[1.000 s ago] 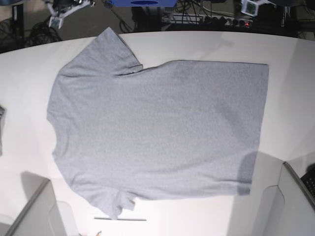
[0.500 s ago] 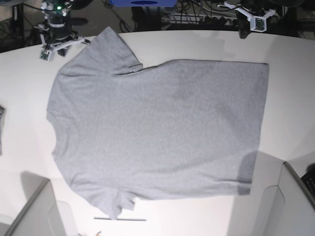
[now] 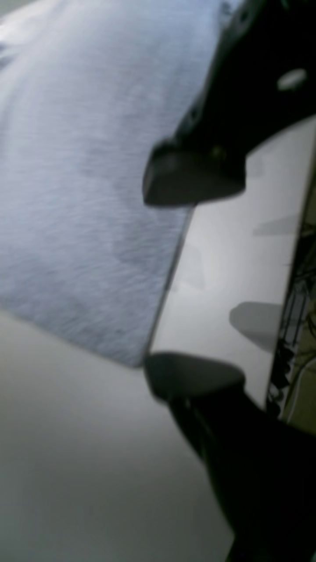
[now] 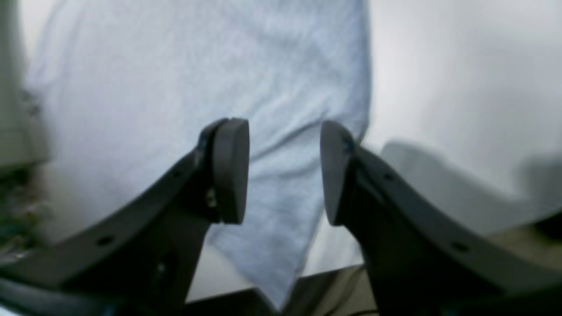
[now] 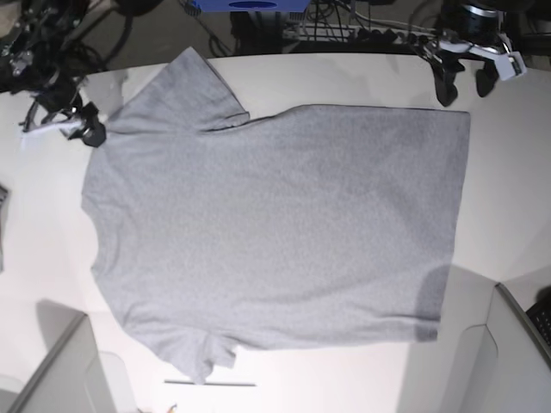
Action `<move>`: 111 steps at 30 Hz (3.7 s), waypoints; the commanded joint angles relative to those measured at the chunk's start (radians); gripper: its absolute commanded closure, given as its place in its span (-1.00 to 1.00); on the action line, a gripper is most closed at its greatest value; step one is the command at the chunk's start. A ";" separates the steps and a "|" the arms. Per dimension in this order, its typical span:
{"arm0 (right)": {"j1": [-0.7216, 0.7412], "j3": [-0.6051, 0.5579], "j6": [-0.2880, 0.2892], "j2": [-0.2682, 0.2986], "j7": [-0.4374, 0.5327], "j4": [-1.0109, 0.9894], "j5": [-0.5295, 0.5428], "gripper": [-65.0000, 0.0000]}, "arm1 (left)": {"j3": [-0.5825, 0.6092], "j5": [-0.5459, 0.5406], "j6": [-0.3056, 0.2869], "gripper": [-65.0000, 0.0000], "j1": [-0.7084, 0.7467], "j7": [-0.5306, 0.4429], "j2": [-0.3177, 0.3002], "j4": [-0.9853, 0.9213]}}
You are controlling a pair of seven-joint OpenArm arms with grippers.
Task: Fold the T-shirt properly
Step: 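Move both grippers down to the shirt edge nearest the arms, then pinch the shirt edge with both grippers and lift it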
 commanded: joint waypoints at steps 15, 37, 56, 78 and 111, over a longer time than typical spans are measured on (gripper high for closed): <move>0.008 -0.035 0.048 0.022 0.087 -0.200 -0.133 0.14 | -0.550 -0.010 -0.369 -0.62 -0.305 0.615 0.180 -0.039; -0.187 -0.320 0.050 -0.009 0.268 -0.211 -0.128 0.16 | -0.597 0.066 -0.478 -0.62 -0.420 0.657 0.194 -0.194; -0.184 -0.320 0.050 -0.005 0.265 -0.211 -0.128 1.00 | -0.462 0.069 -0.486 -0.61 -0.559 0.657 0.189 -0.437; -0.184 -0.319 0.050 -0.006 0.267 -0.211 -0.131 1.00 | -0.396 0.072 -0.486 1.00 -0.612 0.657 0.189 -0.530; -0.234 -0.317 0.041 -0.011 0.127 0.137 -0.127 1.00 | -0.396 0.072 -0.398 1.00 -0.418 0.658 0.192 -0.110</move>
